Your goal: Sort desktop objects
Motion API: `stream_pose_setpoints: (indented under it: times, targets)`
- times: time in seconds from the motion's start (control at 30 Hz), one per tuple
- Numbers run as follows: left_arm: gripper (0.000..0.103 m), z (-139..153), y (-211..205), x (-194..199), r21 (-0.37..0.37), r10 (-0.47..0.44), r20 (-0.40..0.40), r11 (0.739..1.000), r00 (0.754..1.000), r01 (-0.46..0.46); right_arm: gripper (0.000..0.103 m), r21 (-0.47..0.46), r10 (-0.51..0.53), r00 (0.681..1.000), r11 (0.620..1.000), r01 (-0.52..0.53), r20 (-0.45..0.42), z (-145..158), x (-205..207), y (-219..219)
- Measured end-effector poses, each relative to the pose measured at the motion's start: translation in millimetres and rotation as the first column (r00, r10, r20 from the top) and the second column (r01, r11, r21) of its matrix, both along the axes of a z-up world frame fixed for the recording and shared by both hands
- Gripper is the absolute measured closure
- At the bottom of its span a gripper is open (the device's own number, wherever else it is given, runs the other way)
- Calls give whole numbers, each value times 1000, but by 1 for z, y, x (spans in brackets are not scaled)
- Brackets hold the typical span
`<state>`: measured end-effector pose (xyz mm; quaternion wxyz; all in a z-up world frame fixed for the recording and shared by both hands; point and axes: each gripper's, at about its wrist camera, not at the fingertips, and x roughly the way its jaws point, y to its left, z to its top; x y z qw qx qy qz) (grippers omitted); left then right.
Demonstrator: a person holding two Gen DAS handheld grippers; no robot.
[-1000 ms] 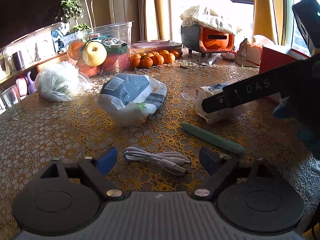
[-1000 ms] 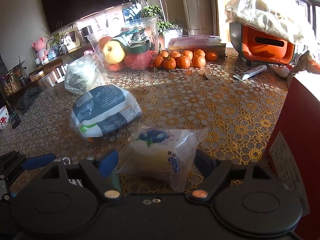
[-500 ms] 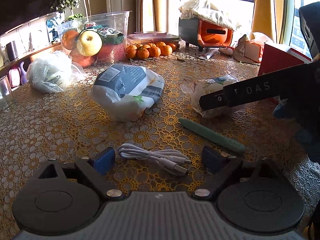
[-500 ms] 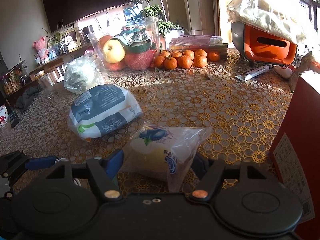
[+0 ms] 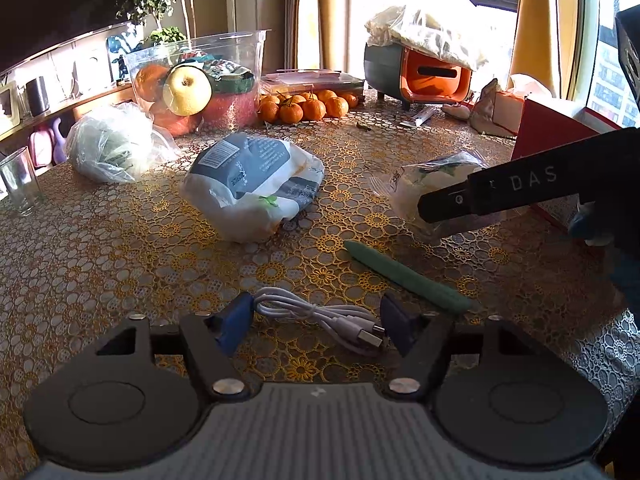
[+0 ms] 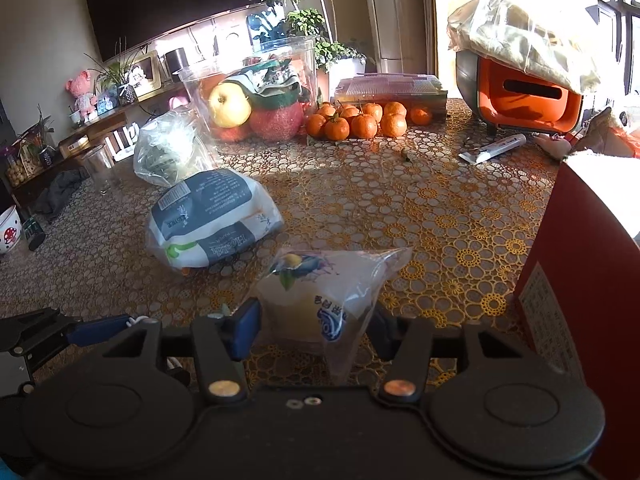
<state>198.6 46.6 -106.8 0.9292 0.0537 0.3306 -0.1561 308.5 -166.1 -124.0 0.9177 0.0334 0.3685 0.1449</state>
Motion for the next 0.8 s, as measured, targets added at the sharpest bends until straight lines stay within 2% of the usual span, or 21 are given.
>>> stream_pose_setpoints:
  times: [0.07,0.13,0.27,0.37,0.5,0.53,0.63,0.73,0.8]
  targets:
    - [36,3,-1,-4,-10,9,-9,1000,1000,-10,48,-3,4,1000,1000,-4,-6,3,-5,-2]
    - [63,6,-4,-7,-3,15,-16,1000,1000,-16,48,-10,8,1000,1000,-8,-10,7,-12,-4]
    - [63,7,-5,-11,-4,48,-35,999,998,-48,48,-17,19,1000,1000,-20,-15,15,-26,-10]
    - [63,11,-3,-17,-19,34,-35,999,999,-35,48,-24,31,999,999,-32,-12,22,-38,-16]
    - [73,12,-2,-20,-13,38,-55,999,998,-39,49,-40,56,998,998,-56,-7,31,-49,-21]
    - [82,13,0,-20,-24,45,-64,999,997,-47,49,-45,62,998,997,-62,-3,33,-51,-21]
    - [92,15,2,-20,-40,63,-83,997,995,-67,49,-52,76,997,996,-76,6,40,-56,-23]
    - [93,15,3,-20,-58,73,-115,995,991,-80,49,-60,93,996,994,-92,15,45,-60,-24]
    - [93,16,7,-18,-104,79,-161,990,984,-97,49,-65,100,995,993,-99,20,48,-62,-25]
